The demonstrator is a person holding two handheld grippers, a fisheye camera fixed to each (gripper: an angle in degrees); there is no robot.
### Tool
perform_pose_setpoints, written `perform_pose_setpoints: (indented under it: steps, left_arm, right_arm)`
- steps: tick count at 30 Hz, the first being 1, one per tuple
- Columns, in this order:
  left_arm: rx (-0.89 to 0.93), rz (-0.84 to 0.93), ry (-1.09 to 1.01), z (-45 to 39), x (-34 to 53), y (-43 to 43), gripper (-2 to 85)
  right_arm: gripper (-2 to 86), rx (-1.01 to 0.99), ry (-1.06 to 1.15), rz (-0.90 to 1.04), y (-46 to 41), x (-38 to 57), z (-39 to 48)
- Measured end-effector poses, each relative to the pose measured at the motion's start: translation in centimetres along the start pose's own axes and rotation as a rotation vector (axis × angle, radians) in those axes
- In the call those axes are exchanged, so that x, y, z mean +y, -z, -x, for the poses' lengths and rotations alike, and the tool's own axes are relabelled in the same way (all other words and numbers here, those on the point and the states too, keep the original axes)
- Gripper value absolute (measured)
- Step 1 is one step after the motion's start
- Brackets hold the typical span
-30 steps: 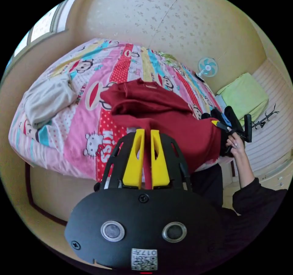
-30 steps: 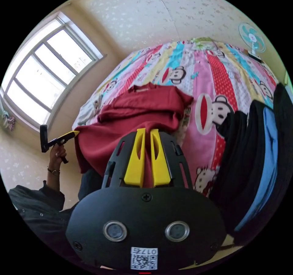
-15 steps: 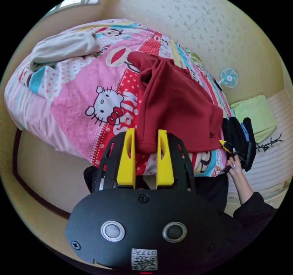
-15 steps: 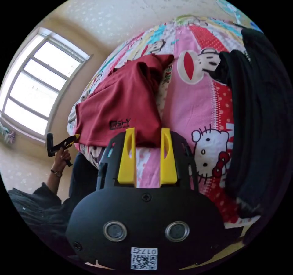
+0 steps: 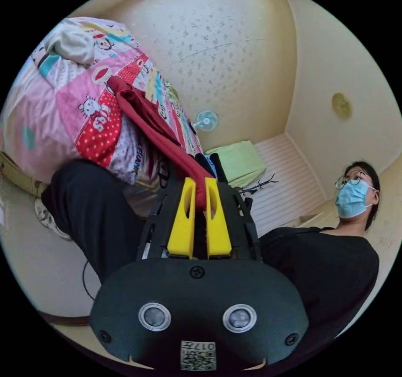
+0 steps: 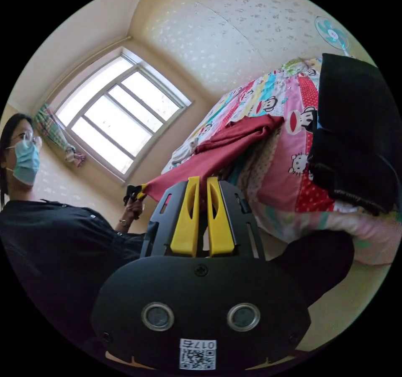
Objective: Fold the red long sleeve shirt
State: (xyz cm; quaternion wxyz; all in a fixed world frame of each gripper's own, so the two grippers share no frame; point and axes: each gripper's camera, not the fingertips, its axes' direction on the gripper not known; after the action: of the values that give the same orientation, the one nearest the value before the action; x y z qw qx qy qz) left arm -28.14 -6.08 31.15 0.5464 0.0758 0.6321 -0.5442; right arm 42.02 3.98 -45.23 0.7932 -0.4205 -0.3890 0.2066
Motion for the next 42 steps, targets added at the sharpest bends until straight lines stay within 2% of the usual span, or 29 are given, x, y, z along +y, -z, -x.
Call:
perform_pose_setpoints:
  steps: [3,5,8,11,13,17,21,24,26,27,28,30,32,35,36,39,42]
  left_arm:
    - [0.116,-0.063,0.11,0.0,2.0,2.2,4.1]
    - [0.19,-0.103,0.209,0.4,1.8,3.0,4.1]
    - [0.146,-0.1,0.242,0.9,-2.8,2.8,4.1]
    - [0.099,-0.087,0.243,1.9,-11.9,1.0,4.4]
    - [0.045,-0.087,0.221,3.3,-21.0,-1.5,5.9]
    - [-0.14,-0.129,0.262,6.2,-29.5,-4.1,11.5]
    - [-0.424,-0.212,0.249,6.4,-25.8,-4.2,13.2]
    - [-0.631,-0.218,0.309,7.5,-19.3,-5.5,15.2]
    - [-0.68,-0.213,0.371,8.6,-16.1,-6.7,15.6]
    - [-0.692,-0.208,0.394,9.2,-15.1,-7.7,15.0]
    - [-0.684,-0.184,0.418,9.9,-15.2,-9.0,13.8]
    - [-0.615,-0.106,0.463,11.2,-16.7,-11.3,11.9]
    - [-0.662,-0.048,0.512,11.4,-18.8,-13.1,6.2]
    - [-0.595,-0.073,0.335,6.8,-22.1,-16.0,5.2]
    - [-0.57,-0.08,0.19,3.2,-23.2,-17.9,5.1]
    - [-0.589,0.048,-0.169,-5.5,-23.7,-25.7,5.2]
    - [-0.471,0.252,-0.396,-9.6,-20.8,-33.7,7.1]
  right_arm:
    - [3.1,-0.04,0.015,-0.009,1.5,2.3,2.8]
    - [3.1,0.017,0.033,-0.046,1.8,1.7,4.3]
    - [3.3,0.109,0.103,-0.031,-1.4,-3.7,4.2]
    - [3.9,0.286,0.198,-0.029,-6.6,-13.3,3.8]
    - [4.8,0.363,0.212,-0.065,-10.1,-19.9,3.1]
    - [9.1,0.529,0.036,-0.054,-17.9,-28.9,0.3]
    - [9.1,0.548,0.101,0.011,-24.3,-25.9,0.7]
    - [7.6,0.648,0.098,0.172,-30.0,-20.6,-2.8]
    - [6.0,0.719,0.005,0.322,-33.2,-16.9,-6.8]
    - [5.6,0.706,-0.005,0.31,-33.2,-16.2,-7.2]
    - [4.9,0.668,-0.019,0.217,-32.0,-15.2,-7.1]
    - [3.8,0.611,-0.099,0.164,-30.2,-15.0,-7.1]
    - [2.7,0.523,-0.183,0.112,-27.2,-14.9,-6.9]
    - [1.7,0.442,-0.226,0.026,-22.7,-13.7,-6.4]
    - [1.6,0.43,-0.228,0.015,-21.8,-13.4,-6.3]
    - [1.6,0.388,-0.229,-0.036,-17.6,-12.0,-6.0]
    - [2.4,0.351,-0.265,-0.049,-14.8,-11.2,-6.6]
